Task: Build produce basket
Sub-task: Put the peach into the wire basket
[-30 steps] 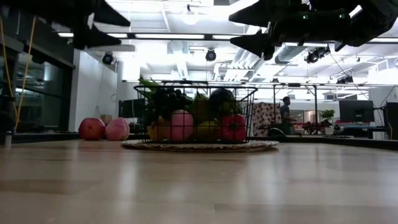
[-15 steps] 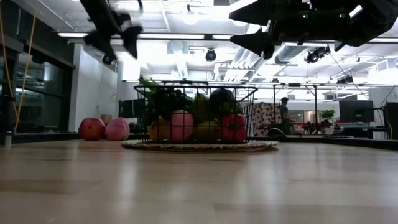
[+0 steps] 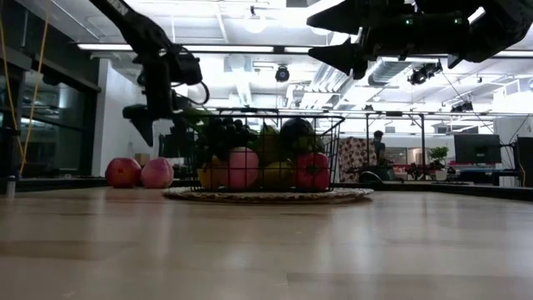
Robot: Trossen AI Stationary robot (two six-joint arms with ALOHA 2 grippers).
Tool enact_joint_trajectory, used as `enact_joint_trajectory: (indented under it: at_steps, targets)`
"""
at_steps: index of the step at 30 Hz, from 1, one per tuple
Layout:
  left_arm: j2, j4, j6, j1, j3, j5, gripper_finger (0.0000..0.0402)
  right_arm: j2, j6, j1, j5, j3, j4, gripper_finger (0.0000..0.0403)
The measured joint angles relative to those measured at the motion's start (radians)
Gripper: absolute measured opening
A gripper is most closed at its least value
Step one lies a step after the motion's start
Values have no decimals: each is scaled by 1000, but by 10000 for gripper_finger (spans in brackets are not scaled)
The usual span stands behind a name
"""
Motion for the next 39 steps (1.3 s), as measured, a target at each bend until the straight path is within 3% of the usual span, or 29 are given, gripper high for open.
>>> enact_joint_trajectory:
  at_steps: [13,20,30,39]
  targets:
    - [134,78,0,37,0,-54,388,0,1,0,0,0,2,374]
    - [201,78,0,44,0,3,388,0,1,0,0,0,2,374]
    - [219,77,7,45,0,1,385,0,1,0,0,0,4,374]
    - [219,77,22,45,0,-2,308,0,1,0,0,0,6,374]
